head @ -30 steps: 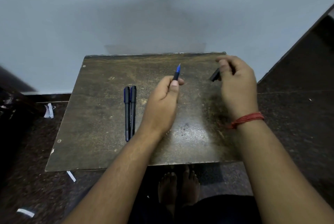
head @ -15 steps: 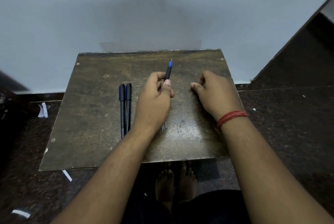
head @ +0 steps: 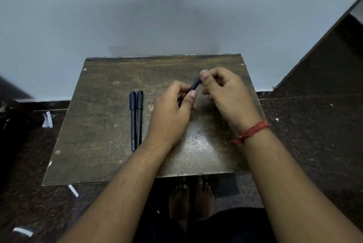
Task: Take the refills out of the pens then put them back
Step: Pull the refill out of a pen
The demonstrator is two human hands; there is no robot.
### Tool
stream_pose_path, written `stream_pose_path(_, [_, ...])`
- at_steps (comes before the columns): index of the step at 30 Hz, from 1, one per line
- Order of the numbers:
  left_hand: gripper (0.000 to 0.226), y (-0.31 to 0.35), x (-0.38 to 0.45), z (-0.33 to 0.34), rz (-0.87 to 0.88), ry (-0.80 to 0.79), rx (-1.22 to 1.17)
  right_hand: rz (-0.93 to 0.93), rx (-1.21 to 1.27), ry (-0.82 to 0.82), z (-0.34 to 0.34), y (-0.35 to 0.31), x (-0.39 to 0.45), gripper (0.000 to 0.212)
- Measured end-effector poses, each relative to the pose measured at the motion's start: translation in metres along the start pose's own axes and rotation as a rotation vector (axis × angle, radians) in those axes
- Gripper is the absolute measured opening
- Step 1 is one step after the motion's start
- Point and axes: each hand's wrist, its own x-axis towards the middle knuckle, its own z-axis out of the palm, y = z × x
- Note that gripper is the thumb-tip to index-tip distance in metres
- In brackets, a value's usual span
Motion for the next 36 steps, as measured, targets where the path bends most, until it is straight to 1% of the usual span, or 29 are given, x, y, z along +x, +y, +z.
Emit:
stream_pose_path(4, [0.005,0.0,-0.001,-0.001,0.091,0.001,0.071,0.012,0.12,-0.031,0.002,0.0,0.001,0.019])
stream_pose_path(7, [0.011,0.0,-0.001,-0.002,0.109,0.017,0.151,0.023,0.27,-0.026,-0.001,-0.002,0.0,0.012])
stream_pose_path(9, [0.017,0.001,-0.002,-0.002,0.113,0.036,0.187,0.006,0.314,-0.036,-0.001,-0.002,-0.002,0.011])
stream_pose_path(13, [0.029,0.006,-0.004,-0.001,0.073,0.016,0.115,-0.036,0.365,-0.054,-0.001,-0.005,-0.001,0.013])
stream_pose_path(16, [0.033,0.008,-0.004,-0.002,0.027,-0.017,0.06,-0.076,0.4,-0.078,-0.003,-0.003,0.0,0.013])
stream_pose_path(20, [0.033,0.007,-0.004,-0.001,0.001,-0.006,0.053,-0.103,0.383,-0.108,-0.003,0.002,0.001,0.004])
stream_pose_path(21, [0.033,0.008,-0.004,-0.001,0.003,0.001,0.062,-0.096,0.393,-0.099,-0.002,0.002,0.001,0.005])
stream_pose_path(25, [0.031,0.007,-0.005,0.001,0.013,0.019,0.094,-0.075,0.456,-0.022,0.003,0.007,0.006,0.022])
stream_pose_path(29, [0.031,0.004,-0.005,0.0,0.007,0.041,0.084,-0.037,0.635,-0.091,0.003,0.009,0.006,0.033])
stream_pose_path(30, [0.031,0.003,-0.005,0.0,0.006,0.049,0.079,-0.029,0.658,-0.101,0.003,0.008,0.005,0.036])
stream_pose_path(32, [0.031,0.003,-0.005,0.001,0.009,0.064,0.076,-0.021,0.639,-0.072,0.005,0.007,0.006,0.042])
stream_pose_path(34, [0.03,0.004,-0.006,0.001,0.014,0.069,0.082,-0.023,0.585,-0.03,0.008,0.007,0.007,0.041])
stream_pose_path(36, [0.03,0.004,-0.006,0.002,0.015,0.072,0.088,-0.026,0.571,-0.022,0.01,0.008,0.006,0.033])
